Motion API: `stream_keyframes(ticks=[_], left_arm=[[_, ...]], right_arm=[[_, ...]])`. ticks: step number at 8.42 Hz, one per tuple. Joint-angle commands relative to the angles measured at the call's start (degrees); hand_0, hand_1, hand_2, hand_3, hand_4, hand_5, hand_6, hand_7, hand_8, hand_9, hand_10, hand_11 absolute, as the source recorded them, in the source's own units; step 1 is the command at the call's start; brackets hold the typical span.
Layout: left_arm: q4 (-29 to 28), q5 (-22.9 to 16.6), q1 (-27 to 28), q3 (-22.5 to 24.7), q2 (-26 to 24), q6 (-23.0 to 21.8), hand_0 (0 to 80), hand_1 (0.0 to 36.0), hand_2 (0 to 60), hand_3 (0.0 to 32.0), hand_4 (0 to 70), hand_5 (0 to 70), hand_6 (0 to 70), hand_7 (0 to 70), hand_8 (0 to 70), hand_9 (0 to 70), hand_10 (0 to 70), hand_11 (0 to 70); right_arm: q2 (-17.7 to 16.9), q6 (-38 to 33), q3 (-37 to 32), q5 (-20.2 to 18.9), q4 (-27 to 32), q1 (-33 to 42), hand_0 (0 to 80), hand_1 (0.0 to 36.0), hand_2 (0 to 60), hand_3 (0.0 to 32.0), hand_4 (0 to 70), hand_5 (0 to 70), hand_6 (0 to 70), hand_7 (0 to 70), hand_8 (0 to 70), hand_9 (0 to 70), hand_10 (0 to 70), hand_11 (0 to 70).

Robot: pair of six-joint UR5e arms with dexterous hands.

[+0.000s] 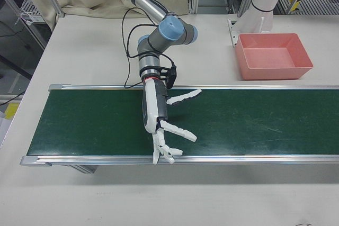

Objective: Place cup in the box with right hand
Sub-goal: 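Hold the open right hand above the belt as the blue cup approaches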

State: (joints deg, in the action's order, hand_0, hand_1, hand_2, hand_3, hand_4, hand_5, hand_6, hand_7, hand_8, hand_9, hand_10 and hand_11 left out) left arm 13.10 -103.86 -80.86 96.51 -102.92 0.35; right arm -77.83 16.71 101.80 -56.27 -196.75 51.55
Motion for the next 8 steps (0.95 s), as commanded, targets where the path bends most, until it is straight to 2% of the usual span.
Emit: stream_keyframes(ticks=[1, 3, 5, 6, 8], left_arm=[[0.0, -0.03, 0.0, 0.0, 0.0, 0.0, 0.0, 0.0, 0.0, 0.0, 0.0, 0.0, 0.0, 0.0, 0.0, 0.0, 0.0, 0.0], [0.0, 0.06, -0.09, 0.0, 0.0, 0.0, 0.0, 0.0, 0.0, 0.0, 0.0, 0.0, 0.0, 0.0, 0.0, 0.0, 0.0, 0.0], [0.0, -0.03, 0.0, 0.0, 0.0, 0.0, 0.0, 0.0, 0.0, 0.0, 0.0, 0.0, 0.0, 0.0, 0.0, 0.0, 0.0, 0.0], [0.0, 0.06, 0.0, 0.0, 0.0, 0.0, 0.0, 0.0, 0.0, 0.0, 0.0, 0.0, 0.0, 0.0, 0.0, 0.0, 0.0, 0.0], [0.0, -0.03, 0.0, 0.0, 0.0, 0.0, 0.0, 0.0, 0.0, 0.0, 0.0, 0.0, 0.0, 0.0, 0.0, 0.0, 0.0, 0.0]], right_arm=[[0.22, -0.18, -0.03, 0.02, 1.28, 0.12, 50.7, 0.1, 0.0, 5.4, 36.2, 2.2, 7.1, 40.8, 7.7, 19.2, 0.0, 0.0], [-0.04, -0.1, -0.55, 0.72, 1.81, 0.12, 50.5, 0.0, 0.0, 5.8, 35.1, 2.2, 6.9, 39.9, 7.3, 18.8, 0.0, 0.0], [-0.13, -0.01, -2.39, 0.73, 6.27, 0.21, 49.9, 0.0, 0.0, 5.6, 33.1, 2.3, 6.9, 39.0, 7.2, 18.4, 0.0, 0.3], [-0.04, -0.01, -2.57, 0.73, 6.47, 0.13, 49.7, 0.0, 0.0, 5.4, 32.8, 2.3, 7.0, 39.3, 7.2, 18.5, 0.0, 0.6], [0.05, 0.34, -3.27, 0.81, 6.47, 0.12, 49.8, 0.0, 0.0, 4.6, 35.5, 2.1, 7.2, 41.0, 7.4, 18.9, 0.0, 0.0]])
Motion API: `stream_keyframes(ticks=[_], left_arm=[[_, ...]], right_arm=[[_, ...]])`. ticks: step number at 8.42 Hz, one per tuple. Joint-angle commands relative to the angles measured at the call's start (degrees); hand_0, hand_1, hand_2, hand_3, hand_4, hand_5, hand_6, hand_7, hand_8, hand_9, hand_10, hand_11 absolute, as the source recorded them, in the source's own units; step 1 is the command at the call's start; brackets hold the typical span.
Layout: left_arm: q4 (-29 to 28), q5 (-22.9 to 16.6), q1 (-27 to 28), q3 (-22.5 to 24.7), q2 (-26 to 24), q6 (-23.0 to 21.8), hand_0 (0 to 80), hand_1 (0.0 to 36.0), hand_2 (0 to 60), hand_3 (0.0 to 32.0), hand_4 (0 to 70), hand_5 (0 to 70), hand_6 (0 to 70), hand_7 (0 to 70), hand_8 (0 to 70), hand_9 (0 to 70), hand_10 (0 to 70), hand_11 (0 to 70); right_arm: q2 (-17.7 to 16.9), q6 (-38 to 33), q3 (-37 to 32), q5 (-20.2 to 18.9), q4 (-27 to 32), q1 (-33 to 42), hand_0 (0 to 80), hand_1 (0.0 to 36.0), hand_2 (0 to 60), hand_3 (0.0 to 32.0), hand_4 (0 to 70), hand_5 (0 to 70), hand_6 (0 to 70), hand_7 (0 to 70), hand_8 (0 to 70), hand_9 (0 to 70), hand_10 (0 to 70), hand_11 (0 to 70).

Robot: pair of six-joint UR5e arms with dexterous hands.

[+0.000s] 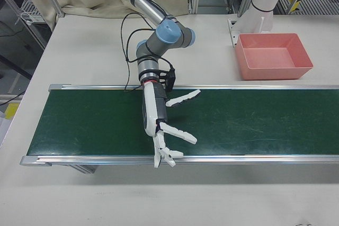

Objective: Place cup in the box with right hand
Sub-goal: 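Hold the open right hand above the belt as the blue cup approaches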

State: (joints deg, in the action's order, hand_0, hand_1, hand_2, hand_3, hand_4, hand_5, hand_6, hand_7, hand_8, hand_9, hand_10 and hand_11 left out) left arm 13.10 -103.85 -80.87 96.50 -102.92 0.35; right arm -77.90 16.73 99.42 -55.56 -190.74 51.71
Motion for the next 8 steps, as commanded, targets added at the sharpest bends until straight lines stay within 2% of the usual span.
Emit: stream_keyframes(ticks=[1, 2, 4, 8], left_arm=[[0.0, -0.04, 0.01, 0.0, 0.0, 0.0, 0.0, 0.0, 0.0, 0.0, 0.0, 0.0, 0.0, 0.0, 0.0, 0.0, 0.0, 0.0], [0.0, -0.04, 0.01, 0.0, 0.0, 0.0, 0.0, 0.0, 0.0, 0.0, 0.0, 0.0, 0.0, 0.0, 0.0, 0.0, 0.0, 0.0], [0.0, 0.05, 0.01, 0.0, 0.0, 0.0, 0.0, 0.0, 0.0, 0.0, 0.0, 0.0, 0.0, 0.0, 0.0, 0.0, 0.0, 0.0], [0.0, 0.05, 0.01, 0.0, 0.0, 0.0, 0.0, 0.0, 0.0, 0.0, 0.0, 0.0, 0.0, 0.0, 0.0, 0.0, 0.0, 0.0]], right_arm=[[0.29, 0.33, -0.81, 0.1, 0.46, -0.12, 49.9, 0.0, 0.0, 4.8, 35.8, 2.1, 7.5, 42.6, 7.6, 19.5, 0.0, 0.0], [0.29, 0.59, -0.9, 0.1, 0.46, -0.38, 49.9, 0.0, 0.0, 4.6, 35.5, 2.1, 7.3, 41.5, 7.5, 19.1, 0.0, 0.0], [0.38, 0.59, -0.9, 0.1, 0.46, -0.39, 49.9, 0.0, 0.0, 4.2, 38.8, 1.9, 7.7, 44.3, 7.7, 19.9, 0.0, 0.0], [0.91, 0.59, -0.81, 0.01, 0.37, -0.3, 50.1, 0.0, 0.0, 4.6, 38.6, 1.9, 7.6, 44.1, 7.7, 19.9, 0.0, 0.0]])
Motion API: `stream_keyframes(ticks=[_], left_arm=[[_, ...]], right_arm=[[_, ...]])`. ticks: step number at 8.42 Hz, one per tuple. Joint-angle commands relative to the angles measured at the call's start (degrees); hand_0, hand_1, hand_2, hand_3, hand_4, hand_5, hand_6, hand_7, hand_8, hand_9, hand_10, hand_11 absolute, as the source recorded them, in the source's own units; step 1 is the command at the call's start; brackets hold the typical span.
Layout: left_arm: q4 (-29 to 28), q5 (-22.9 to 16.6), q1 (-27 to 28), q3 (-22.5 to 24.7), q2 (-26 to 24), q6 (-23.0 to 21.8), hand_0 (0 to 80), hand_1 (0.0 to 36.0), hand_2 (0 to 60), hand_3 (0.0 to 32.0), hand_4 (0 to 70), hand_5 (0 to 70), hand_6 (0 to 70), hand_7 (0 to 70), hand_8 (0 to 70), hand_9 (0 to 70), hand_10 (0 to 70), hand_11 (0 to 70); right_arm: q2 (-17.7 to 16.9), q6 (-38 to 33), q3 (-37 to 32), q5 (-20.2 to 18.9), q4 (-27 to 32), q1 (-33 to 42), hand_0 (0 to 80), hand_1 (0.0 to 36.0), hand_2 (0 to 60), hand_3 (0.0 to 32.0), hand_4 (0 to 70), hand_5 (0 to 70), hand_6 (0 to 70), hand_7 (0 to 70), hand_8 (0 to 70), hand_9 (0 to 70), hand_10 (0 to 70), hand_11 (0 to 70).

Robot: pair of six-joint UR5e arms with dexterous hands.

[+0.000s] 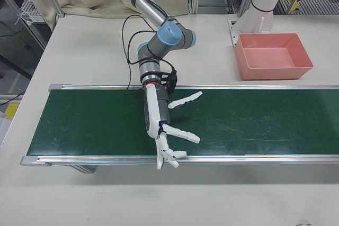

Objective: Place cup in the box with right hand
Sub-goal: 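Hold the open right hand above the belt as the blue cup approaches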

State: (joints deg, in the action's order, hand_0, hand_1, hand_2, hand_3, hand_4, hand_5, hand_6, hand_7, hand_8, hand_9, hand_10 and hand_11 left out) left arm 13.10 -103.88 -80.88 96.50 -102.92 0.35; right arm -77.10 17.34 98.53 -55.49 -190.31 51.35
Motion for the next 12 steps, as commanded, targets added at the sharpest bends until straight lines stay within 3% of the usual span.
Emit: stream_keyframes(ticks=[1, 5, 6, 7, 8, 9, 10, 12], left_arm=[[0.0, 0.08, 0.02, 0.0, 0.0, 0.0, 0.0, 0.0, 0.0, 0.0, 0.0, 0.0, 0.0, 0.0, 0.0, 0.0, 0.0, 0.0], [0.09, -0.01, 0.02, 0.09, 0.0, 0.0, 0.0, 0.0, 0.0, 0.0, 0.0, 0.0, 0.0, 0.0, 0.0, 0.0, 0.0, 0.0], [0.09, -0.01, -0.06, 0.0, 0.0, 0.0, 0.0, 0.0, 0.0, 0.0, 0.0, 0.0, 0.0, 0.0, 0.0, 0.0, 0.0, 0.0], [0.0, -0.01, -0.06, 0.09, 0.0, 0.0, 0.0, 0.0, 0.0, 0.0, 0.0, 0.0, 0.0, 0.0, 0.0, 0.0, 0.0, 0.0], [0.0, -0.01, 0.02, 0.0, 0.0, 0.0, 0.0, 0.0, 0.0, 0.0, 0.0, 0.0, 0.0, 0.0, 0.0, 0.0, 0.0, 0.0], [0.09, -0.01, 0.02, 0.09, 0.0, 0.0, 0.0, 0.0, 0.0, 0.0, 0.0, 0.0, 0.0, 0.0, 0.0, 0.0, 0.0, 0.0], [0.0, -0.01, -0.06, 0.0, 0.09, 0.0, 0.0, 0.0, 0.0, 0.0, 0.0, 0.0, 0.0, 0.0, 0.0, 0.0, 0.0, 0.0], [0.0, -0.01, 0.02, 0.0, 0.0, 0.0, 0.0, 0.0, 0.0, 0.0, 0.0, 0.0, 0.0, 0.0, 0.0, 0.0, 0.0, 0.0]], right_arm=[[0.2, -0.03, 0.08, -0.06, -0.06, -0.03, 50.3, 0.0, 0.0, 4.6, 38.2, 2.0, 7.6, 44.0, 7.7, 19.9, 0.0, 0.0], [1.43, 1.73, 0.7, 1.43, -1.2, -0.72, 50.5, 0.1, 0.0, 3.0, 44.4, 1.6, 8.3, 49.2, 7.9, 20.9, 0.0, 0.0], [1.6, 1.64, 1.48, 1.52, -4.33, -0.9, 50.7, 0.2, 0.0, 2.8, 45.5, 1.4, 8.3, 49.3, 7.8, 20.8, 0.0, 0.0], [1.52, 1.56, 1.4, 1.7, -5.24, -1.17, 48.9, 4.2, 0.0, 2.6, 41.8, 1.3, 8.7, 52.7, 7.9, 21.4, 0.0, 0.0], [1.51, 1.47, 1.32, 1.78, -5.25, -1.26, 46.9, 9.4, 2.5, 3.0, 33.3, 1.3, 8.5, 51.4, 7.9, 21.2, 0.0, 0.0], [1.51, 1.55, 1.31, 1.79, -5.25, -1.26, 49.3, 3.1, 0.0, 3.6, 38.3, 1.6, 8.2, 48.5, 8.0, 20.9, 0.0, 0.0], [1.51, 1.56, 1.23, 1.79, -5.25, -1.34, 50.3, 0.8, 0.0, 4.0, 40.1, 1.7, 8.0, 47.2, 7.9, 20.5, 0.0, 0.0], [1.43, 1.56, 0.62, 1.79, -5.16, -1.61, 50.3, 0.7, 0.0, 3.6, 41.5, 1.7, 8.3, 48.7, 8.0, 21.0, 0.0, 0.0]])
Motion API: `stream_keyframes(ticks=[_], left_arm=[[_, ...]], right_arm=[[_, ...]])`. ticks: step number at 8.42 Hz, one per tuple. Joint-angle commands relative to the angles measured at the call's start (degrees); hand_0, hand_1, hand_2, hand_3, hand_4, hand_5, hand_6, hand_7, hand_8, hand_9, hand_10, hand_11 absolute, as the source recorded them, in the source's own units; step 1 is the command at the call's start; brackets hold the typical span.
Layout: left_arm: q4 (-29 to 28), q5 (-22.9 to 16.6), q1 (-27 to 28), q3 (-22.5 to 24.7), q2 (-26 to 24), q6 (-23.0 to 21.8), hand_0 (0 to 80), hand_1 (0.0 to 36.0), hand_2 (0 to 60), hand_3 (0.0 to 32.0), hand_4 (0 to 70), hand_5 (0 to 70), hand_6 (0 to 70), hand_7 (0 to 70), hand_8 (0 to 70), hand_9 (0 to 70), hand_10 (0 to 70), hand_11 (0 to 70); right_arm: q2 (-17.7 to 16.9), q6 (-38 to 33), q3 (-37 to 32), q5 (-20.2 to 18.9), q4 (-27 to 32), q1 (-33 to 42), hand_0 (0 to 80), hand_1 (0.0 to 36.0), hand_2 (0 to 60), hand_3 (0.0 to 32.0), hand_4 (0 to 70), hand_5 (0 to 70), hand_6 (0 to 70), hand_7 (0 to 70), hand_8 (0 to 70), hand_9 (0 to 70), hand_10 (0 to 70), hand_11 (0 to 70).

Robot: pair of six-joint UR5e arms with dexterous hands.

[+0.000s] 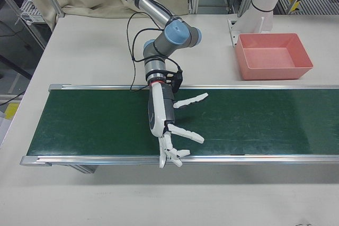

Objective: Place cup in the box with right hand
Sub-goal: 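Hold the open right hand above the belt as the blue cup approaches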

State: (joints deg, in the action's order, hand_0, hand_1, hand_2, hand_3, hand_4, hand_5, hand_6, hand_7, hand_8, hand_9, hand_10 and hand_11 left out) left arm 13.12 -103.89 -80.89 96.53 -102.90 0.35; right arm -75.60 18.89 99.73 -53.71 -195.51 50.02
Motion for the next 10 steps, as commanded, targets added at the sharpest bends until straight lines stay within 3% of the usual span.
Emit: stream_keyframes(ticks=[1, 10], left_arm=[[-0.02, 0.0, 0.03, -0.03, -0.02, 0.0, 0.0, 0.0, 0.0, 0.0, 0.0, 0.0, 0.0, 0.0, 0.0, 0.0, 0.0, 0.0], [-0.02, 0.0, 0.03, -0.03, -0.02, 0.0, 0.0, 0.0, 0.0, 0.0, 0.0, 0.0, 0.0, 0.0, 0.0, 0.0, 0.0, 0.0]], right_arm=[[-0.07, 0.01, -0.94, 0.01, 0.04, -0.27, 50.5, 0.1, 0.0, 3.6, 42.1, 1.7, 8.3, 48.6, 8.1, 21.2, 0.0, 0.0], [0.02, -0.08, -0.94, 0.01, 0.04, -0.27, 50.2, 0.0, 0.0, 3.6, 42.2, 1.6, 8.1, 47.7, 8.0, 20.9, 0.0, 0.0]])
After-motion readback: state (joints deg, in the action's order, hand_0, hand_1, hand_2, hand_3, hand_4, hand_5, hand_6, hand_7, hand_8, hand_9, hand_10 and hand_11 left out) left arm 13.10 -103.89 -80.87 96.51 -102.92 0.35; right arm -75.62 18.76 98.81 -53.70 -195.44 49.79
